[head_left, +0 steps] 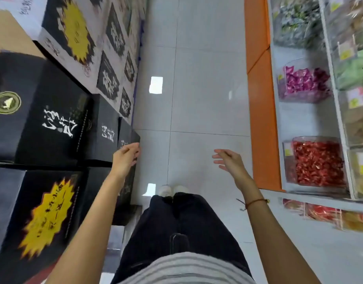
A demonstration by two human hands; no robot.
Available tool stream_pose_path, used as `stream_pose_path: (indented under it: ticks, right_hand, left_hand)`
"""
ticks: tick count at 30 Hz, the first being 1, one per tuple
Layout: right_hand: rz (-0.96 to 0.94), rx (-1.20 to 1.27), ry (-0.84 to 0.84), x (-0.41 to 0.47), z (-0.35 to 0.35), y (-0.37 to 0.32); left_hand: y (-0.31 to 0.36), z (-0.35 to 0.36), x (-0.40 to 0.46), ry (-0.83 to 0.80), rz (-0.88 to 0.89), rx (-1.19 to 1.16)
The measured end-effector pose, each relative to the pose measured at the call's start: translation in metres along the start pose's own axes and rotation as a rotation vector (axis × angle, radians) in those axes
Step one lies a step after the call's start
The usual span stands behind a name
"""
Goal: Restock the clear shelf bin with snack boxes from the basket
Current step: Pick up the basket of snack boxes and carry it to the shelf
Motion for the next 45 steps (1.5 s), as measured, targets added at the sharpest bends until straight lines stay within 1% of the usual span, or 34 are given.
stream_pose_path:
  ticks: [6,10,13,17,23,27,31,34,40,45]
  right_hand:
    - [-0.001,0.051,0.113,0.048,-0.016,-0.045]
    - [0.004,0.050,0.108,0.096,-0.016,-0.091]
    - [0.028,0.061,0.098,0.129,-0.013,-0.123]
    - [0.052,0.074,0.109,0.168,-0.017,-0.166]
    - [0.102,0.120,0.182,0.229,-0.050,-0.226]
    - [0.148,0.146,0.194,0.290,-0.074,-0.268]
    - [0.139,0.129,0.153,0.370,-0.101,-0.338]
    - [0.108,0.094,0.122,0.430,-0.123,-0.406]
    - [0.044,0.053,0.106,0.543,-0.158,-0.539]
    - [0.063,0.070,0.105,0.634,-0.176,-0.619]
  left_hand:
    - [0.021,-0.007,0.033,0.041,0.002,0.028]
    - [0.045,-0.012,0.071,0.091,-0.012,0.027]
    - [0.076,-0.004,0.104,0.108,-0.006,0.011]
    - [0.134,0.019,0.156,0.105,0.003,0.002]
    - [0.248,0.080,0.244,0.017,0.055,0.071]
    - [0.316,0.128,0.307,-0.029,0.061,0.112]
    - [0.374,0.174,0.370,-0.014,0.050,0.120]
    - [0.419,0.204,0.411,0.006,0.041,0.124]
    - [0.508,0.239,0.492,0.084,0.035,0.071]
    - [0.581,0.274,0.574,0.120,0.027,0.039]
Point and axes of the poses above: each hand's wrist, its own x-axis towards the middle knuckle, its own z-axis out of the palm, y = z × x, the point moved 10 cm from there along x, towards the middle knuckle, and after that the axes turned 10 degrees about -x, right-handed, at the moved point
